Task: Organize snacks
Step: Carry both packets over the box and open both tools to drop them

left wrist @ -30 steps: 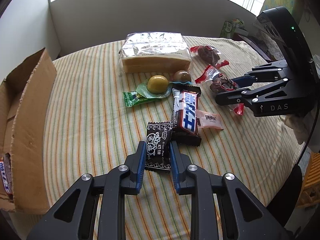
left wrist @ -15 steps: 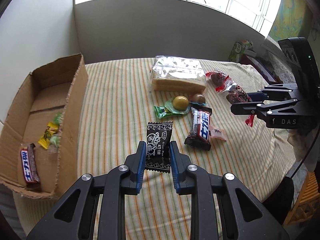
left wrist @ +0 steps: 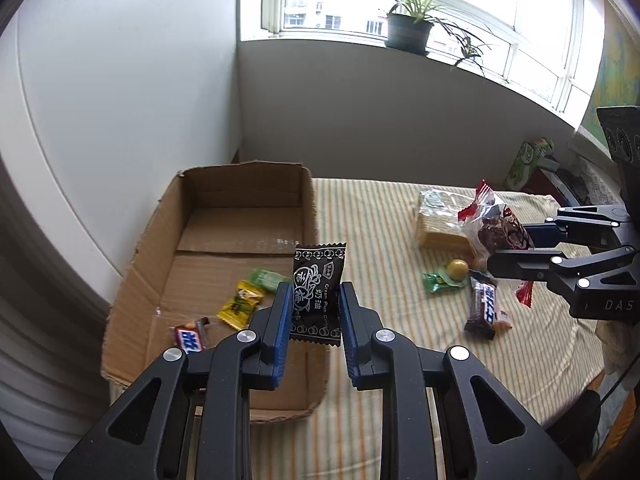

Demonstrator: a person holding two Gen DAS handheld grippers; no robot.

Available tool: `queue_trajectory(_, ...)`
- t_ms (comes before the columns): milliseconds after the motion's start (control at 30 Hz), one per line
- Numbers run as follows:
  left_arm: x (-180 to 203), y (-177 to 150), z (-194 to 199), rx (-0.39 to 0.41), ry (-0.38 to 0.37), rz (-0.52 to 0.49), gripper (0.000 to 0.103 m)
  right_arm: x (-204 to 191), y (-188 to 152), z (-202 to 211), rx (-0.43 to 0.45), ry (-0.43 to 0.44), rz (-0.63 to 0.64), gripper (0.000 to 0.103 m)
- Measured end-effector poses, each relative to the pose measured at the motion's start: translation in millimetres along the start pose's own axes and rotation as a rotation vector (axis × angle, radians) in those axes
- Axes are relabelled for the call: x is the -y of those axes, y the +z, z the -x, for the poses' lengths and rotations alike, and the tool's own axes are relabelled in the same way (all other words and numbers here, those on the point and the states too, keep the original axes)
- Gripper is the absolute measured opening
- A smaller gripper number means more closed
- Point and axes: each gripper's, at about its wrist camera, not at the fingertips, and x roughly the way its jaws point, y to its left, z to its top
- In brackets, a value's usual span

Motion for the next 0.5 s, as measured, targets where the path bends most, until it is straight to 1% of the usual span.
queue_trajectory(100,-22,-2,5,0.006,0.028,0.021,0.021,-20,14,-14,-0.002,0.023,0.023,0.039)
queue_trajectory(167,-31,-3,6,0.010,0.057,0.026,0.021,-32,24,-25,-0.007,0.039,0.034,0.039)
queue_trajectory(300,-52,-5,8,0.014,0.085,0.061,0.021,-56,40,-49,-0.024,0.064,0.053,0.039)
queue_trajectory(500,-71,-8,7,0.013,0.113,0.078,0.021,-78,49,-75,-0.052,0.080,0.075,0.039)
